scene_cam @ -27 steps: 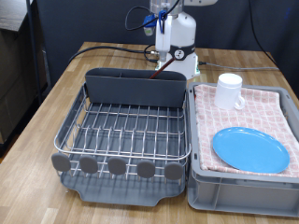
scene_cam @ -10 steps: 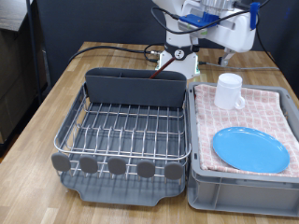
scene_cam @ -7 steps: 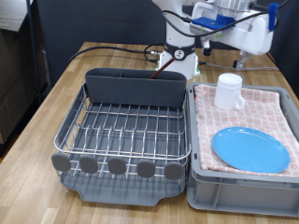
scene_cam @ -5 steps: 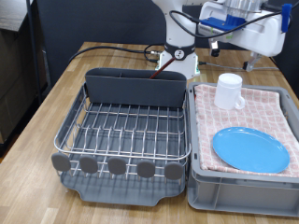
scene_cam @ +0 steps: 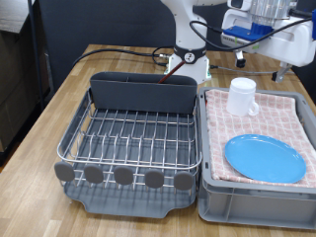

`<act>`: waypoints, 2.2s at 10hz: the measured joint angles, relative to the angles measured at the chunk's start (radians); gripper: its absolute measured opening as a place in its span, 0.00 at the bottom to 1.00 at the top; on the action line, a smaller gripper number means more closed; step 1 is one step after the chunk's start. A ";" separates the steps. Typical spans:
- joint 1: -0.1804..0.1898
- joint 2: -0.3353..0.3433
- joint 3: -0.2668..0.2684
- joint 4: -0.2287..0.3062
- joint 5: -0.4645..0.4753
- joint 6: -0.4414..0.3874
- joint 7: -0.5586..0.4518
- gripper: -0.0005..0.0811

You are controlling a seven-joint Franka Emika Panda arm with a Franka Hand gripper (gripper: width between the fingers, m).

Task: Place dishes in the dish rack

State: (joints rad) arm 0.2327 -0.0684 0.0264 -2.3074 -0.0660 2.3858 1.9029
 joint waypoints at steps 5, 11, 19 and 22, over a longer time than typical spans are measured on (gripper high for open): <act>-0.004 0.086 -0.015 -0.097 0.181 0.299 -0.196 0.99; -0.010 0.120 -0.011 -0.132 0.433 0.377 -0.424 0.99; -0.017 0.193 -0.009 -0.160 0.721 0.434 -0.740 0.99; -0.017 0.227 -0.001 -0.156 0.804 0.462 -0.826 0.99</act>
State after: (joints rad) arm 0.2154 0.1583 0.0258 -2.4629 0.7380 2.8478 1.0766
